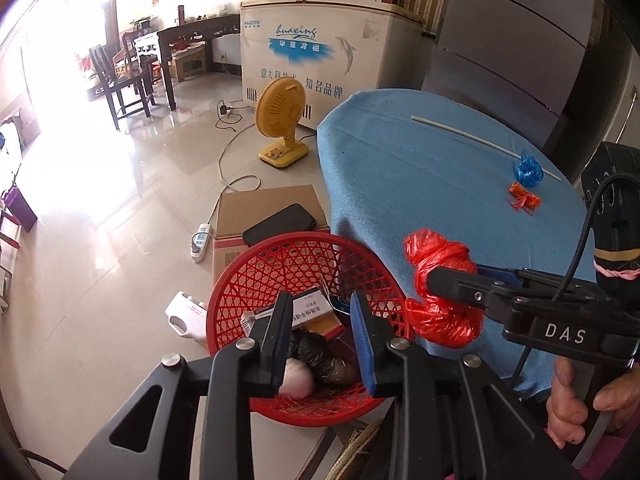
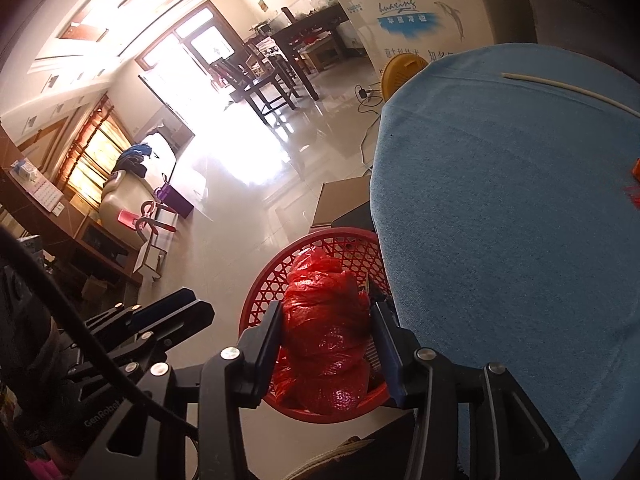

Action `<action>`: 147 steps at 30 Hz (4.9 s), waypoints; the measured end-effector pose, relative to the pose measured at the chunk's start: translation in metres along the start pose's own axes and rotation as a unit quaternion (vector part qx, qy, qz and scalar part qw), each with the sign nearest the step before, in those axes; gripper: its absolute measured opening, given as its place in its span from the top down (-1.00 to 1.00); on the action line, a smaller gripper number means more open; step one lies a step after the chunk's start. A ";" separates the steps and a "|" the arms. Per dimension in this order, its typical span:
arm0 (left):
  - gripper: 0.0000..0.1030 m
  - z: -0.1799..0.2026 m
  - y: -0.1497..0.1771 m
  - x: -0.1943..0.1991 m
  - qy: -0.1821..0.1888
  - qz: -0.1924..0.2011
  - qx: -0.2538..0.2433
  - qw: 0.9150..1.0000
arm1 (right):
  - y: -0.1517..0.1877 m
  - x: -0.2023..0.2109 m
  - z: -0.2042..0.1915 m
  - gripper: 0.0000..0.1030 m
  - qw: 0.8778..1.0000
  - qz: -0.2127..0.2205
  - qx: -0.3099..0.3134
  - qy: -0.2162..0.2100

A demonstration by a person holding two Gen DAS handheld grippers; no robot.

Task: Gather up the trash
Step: 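Carry the tissue bag and red bag to the red basket and release both, then move both open tools back over the orange and blue bags on the table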

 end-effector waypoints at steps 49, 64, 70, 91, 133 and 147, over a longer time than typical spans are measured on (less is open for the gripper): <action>-0.23 0.012 -0.026 0.042 -0.008 0.056 -0.001 0.998 | -0.001 0.062 0.032 -0.15 0.995 0.068 -0.065 -0.017; -0.44 0.108 -0.059 0.105 -0.014 0.156 -0.101 0.982 | -0.002 0.169 0.075 -0.32 0.972 0.202 -0.072 0.097; -0.44 0.139 -0.065 0.124 -0.033 0.193 -0.151 0.969 | -0.004 0.216 0.092 -0.33 0.956 0.248 -0.078 0.133; -0.45 0.232 -0.064 0.177 -0.052 0.274 -0.278 0.919 | 0.021 0.369 0.117 -0.37 0.885 0.381 -0.100 0.247; -0.45 0.228 -0.069 0.071 -0.014 0.138 -0.253 0.957 | 0.058 0.385 0.221 -0.39 0.863 0.370 -0.234 0.252; -0.45 0.258 -0.076 -0.027 0.009 0.029 -0.261 0.965 | 0.071 0.361 0.304 -0.38 0.864 0.328 -0.301 0.235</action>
Point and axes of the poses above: each gripper's, at about its wrist camera, not at the fingertips, and x roughly against the way its jaws point, z to its right, y to its underside, the point moved 8 cm from there along -x, roughly the way its jaws point, and after that the axes turned 2 degrees about -z, right-handed, at the moved point
